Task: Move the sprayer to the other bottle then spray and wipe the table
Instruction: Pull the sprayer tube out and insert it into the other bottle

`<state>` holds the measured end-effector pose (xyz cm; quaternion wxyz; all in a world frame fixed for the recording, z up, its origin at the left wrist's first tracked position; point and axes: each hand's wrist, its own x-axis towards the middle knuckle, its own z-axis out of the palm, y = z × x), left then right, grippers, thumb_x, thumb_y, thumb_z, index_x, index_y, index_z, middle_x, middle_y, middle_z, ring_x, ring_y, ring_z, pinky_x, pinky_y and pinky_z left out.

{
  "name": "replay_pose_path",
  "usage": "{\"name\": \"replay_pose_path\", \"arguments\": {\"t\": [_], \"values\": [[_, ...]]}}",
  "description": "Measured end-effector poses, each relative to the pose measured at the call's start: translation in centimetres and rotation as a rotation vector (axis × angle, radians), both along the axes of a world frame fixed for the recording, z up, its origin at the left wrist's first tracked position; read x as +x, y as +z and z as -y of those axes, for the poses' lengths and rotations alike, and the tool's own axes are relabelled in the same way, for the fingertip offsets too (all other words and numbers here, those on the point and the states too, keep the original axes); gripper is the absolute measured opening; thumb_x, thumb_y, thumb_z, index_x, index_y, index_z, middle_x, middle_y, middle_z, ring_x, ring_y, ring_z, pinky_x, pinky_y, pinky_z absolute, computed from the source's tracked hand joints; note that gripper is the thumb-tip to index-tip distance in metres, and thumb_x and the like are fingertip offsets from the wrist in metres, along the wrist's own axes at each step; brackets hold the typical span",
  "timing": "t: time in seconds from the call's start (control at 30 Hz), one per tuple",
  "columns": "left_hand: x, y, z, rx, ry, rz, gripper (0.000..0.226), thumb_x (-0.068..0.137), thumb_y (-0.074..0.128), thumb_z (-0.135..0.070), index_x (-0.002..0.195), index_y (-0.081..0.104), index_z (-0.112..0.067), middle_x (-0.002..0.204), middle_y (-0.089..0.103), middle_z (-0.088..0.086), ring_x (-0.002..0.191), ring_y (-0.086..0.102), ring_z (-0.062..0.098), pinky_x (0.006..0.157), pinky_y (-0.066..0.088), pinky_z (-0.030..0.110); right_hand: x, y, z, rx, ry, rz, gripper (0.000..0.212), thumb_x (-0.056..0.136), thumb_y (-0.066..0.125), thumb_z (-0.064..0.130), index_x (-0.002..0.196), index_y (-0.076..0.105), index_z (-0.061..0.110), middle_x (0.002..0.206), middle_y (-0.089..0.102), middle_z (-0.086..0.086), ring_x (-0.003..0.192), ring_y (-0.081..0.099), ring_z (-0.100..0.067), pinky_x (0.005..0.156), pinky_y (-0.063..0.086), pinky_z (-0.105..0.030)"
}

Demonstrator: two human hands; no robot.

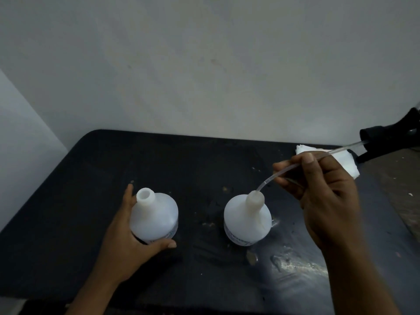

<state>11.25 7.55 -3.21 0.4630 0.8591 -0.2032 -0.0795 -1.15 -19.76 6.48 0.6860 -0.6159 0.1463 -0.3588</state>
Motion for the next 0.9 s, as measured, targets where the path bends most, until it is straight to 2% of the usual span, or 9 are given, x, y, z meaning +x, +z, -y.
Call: {"name": "replay_pose_path", "arguments": {"t": [0.13, 0.2, 0.27, 0.33, 0.47, 0.53, 0.7, 0.8, 0.9], "values": [[0.5, 0.0, 1.1, -0.003, -0.025, 0.033, 0.124, 0.04, 0.093, -0.045, 0.143, 0.025, -0.047, 0.131, 0.031, -0.042, 0.117, 0.041, -0.012, 0.089, 0.037, 0.017, 0.0, -0.1, 0.1, 0.009, -0.005, 0.004, 0.022, 0.089, 0.048, 0.031, 0.086, 0.062, 0.013, 0.079, 0.076, -0.003, 0.081, 0.073, -0.015, 0.068, 0.059, -0.023], [0.3, 0.4, 2.1, -0.025, -0.034, 0.036, 0.107, 0.045, 0.091, -0.046, 0.136, 0.036, -0.044, 0.127, 0.041, -0.035, 0.11, 0.045, -0.015, 0.08, 0.038, 0.011, -0.1, 0.0, 0.1, 0.021, -0.01, 0.01, 0.022, 0.089, 0.048, 0.03, 0.086, 0.062, 0.014, 0.078, 0.076, -0.002, 0.079, 0.073, -0.014, 0.067, 0.059, -0.023], [-0.1, 0.9, 3.3, -0.061, -0.047, 0.04, 0.091, 0.045, 0.089, -0.051, 0.125, 0.045, -0.042, 0.121, 0.051, -0.023, 0.105, 0.051, -0.01, 0.075, 0.04, 0.012, -0.1, 0.2, 0.1, 0.023, -0.019, 0.017, 0.022, 0.089, 0.048, 0.03, 0.086, 0.062, 0.013, 0.077, 0.076, -0.002, 0.078, 0.074, -0.013, 0.067, 0.059, -0.022], [-0.4, 1.4, 4.6, -0.094, -0.055, 0.065, 0.088, 0.043, 0.087, -0.055, 0.121, 0.05, -0.039, 0.117, 0.053, -0.02, 0.102, 0.052, -0.011, 0.073, 0.042, 0.013, -0.1, 0.4, 0.0, 0.023, -0.024, 0.019, 0.022, 0.088, 0.047, 0.029, 0.086, 0.061, 0.011, 0.076, 0.076, -0.001, 0.078, 0.073, -0.013, 0.067, 0.059, -0.022], [-1.4, 2.4, 6.9, -0.134, -0.113, 0.129, 0.091, 0.043, 0.089, -0.052, 0.124, 0.05, -0.037, 0.119, 0.048, -0.023, 0.107, 0.046, -0.018, 0.07, 0.043, 0.003, -0.1, 0.6, -0.1, 0.018, -0.031, 0.017, 0.023, 0.088, 0.046, 0.028, 0.088, 0.06, 0.01, 0.076, 0.076, -0.001, 0.079, 0.074, -0.012, 0.067, 0.059, -0.022], [-1.8, 2.6, 7.4, -0.149, -0.154, 0.152, 0.088, 0.045, 0.091, -0.049, 0.121, 0.047, -0.045, 0.12, 0.047, -0.023, 0.108, 0.046, -0.016, 0.075, 0.04, -0.001, -0.3, 0.8, -0.1, 0.016, -0.032, 0.016, 0.023, 0.088, 0.046, 0.028, 0.088, 0.06, 0.01, 0.076, 0.076, -0.001, 0.08, 0.074, -0.012, 0.068, 0.059, -0.022], [-2.0, 2.7, 7.6, -0.128, -0.189, 0.195, 0.083, 0.049, 0.091, -0.044, 0.113, 0.04, -0.058, 0.121, 0.044, -0.023, 0.109, 0.044, -0.016, 0.079, 0.036, -0.002, -0.6, 1.7, -0.3, 0.008, -0.037, 0.067, 0.021, 0.093, 0.044, 0.026, 0.085, 0.06, 0.015, 0.078, 0.077, 0.002, 0.082, 0.074, -0.011, 0.069, 0.058, -0.022], [-2.3, 2.8, 7.9, -0.143, -0.217, 0.183, 0.081, 0.051, 0.089, -0.046, 0.111, 0.038, -0.065, 0.121, 0.042, -0.024, 0.109, 0.044, -0.016, 0.08, 0.037, -0.002, -0.7, 2.3, -0.6, 0.011, -0.034, 0.112, 0.028, 0.102, 0.037, 0.016, 0.085, 0.059, 0.016, 0.077, 0.077, 0.004, 0.083, 0.074, -0.012, 0.069, 0.058, -0.022], [-2.6, 2.7, 8.1, -0.162, -0.245, 0.158, 0.079, 0.052, 0.088, -0.044, 0.109, 0.039, -0.066, 0.122, 0.042, -0.022, 0.109, 0.045, -0.015, 0.079, 0.039, -0.001, -0.6, 2.9, -1.3, 0.018, -0.017, 0.156, 0.028, 0.103, 0.035, 0.014, 0.086, 0.058, 0.015, 0.076, 0.076, 0.005, 0.083, 0.074, -0.011, 0.069, 0.058, -0.022]]}}
